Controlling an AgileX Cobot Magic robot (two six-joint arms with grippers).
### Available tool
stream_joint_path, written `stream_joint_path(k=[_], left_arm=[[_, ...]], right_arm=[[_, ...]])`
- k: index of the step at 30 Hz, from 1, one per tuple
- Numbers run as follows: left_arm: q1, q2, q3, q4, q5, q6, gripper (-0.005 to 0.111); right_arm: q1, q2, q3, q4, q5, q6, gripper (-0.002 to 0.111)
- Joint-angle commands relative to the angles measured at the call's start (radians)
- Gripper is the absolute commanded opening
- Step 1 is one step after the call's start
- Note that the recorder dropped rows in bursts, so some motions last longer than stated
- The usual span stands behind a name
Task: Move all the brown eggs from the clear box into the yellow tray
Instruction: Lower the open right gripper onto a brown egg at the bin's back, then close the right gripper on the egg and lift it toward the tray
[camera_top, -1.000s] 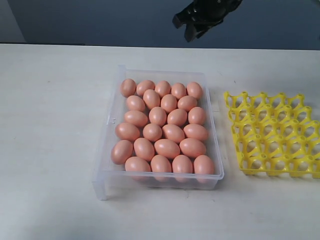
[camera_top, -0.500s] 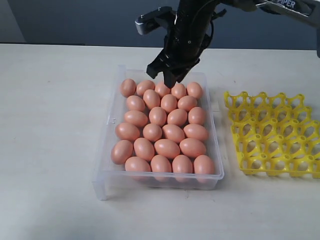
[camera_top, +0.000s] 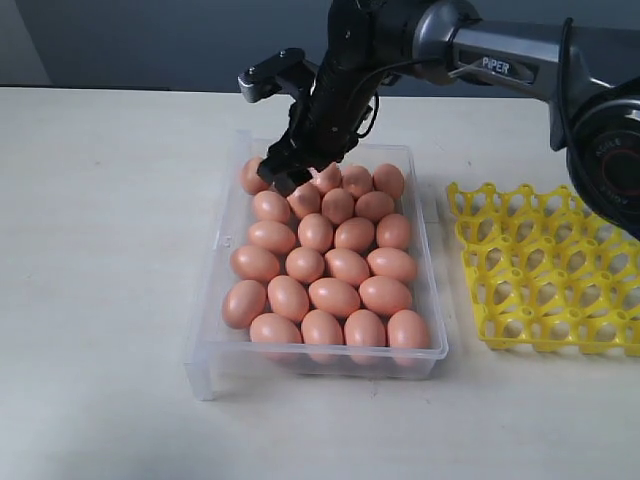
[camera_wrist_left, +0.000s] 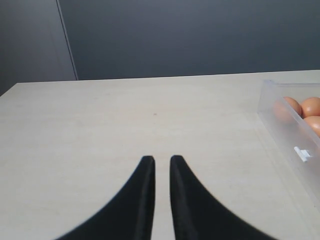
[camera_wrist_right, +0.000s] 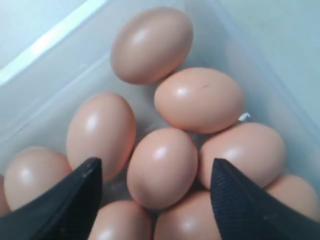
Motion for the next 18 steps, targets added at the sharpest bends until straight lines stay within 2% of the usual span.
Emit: stream_joint_path(k=[1,14,16,18], left_arm=[[0.0,0.001,0.005,0.0,0.001,-0.001,0.012],[0.0,0.001,0.005,0.0,0.001,-0.001,0.012],[0.0,0.001,0.005,0.0,0.001,-0.001,0.012],[0.0,0.001,0.005,0.0,0.001,-0.001,0.012]], right_arm=[[-0.002,0.037,0.004,-0.015,-0.054,-0.005,0.06],[-0.002,0.097,0.004,-0.039,-0.039,0.012,0.06],[-0.002,0.097,0.004,-0.041,-0.037,0.012,0.057],[-0.002,0.097,-0.004,-0.041,-0.035,0.012,0.048]])
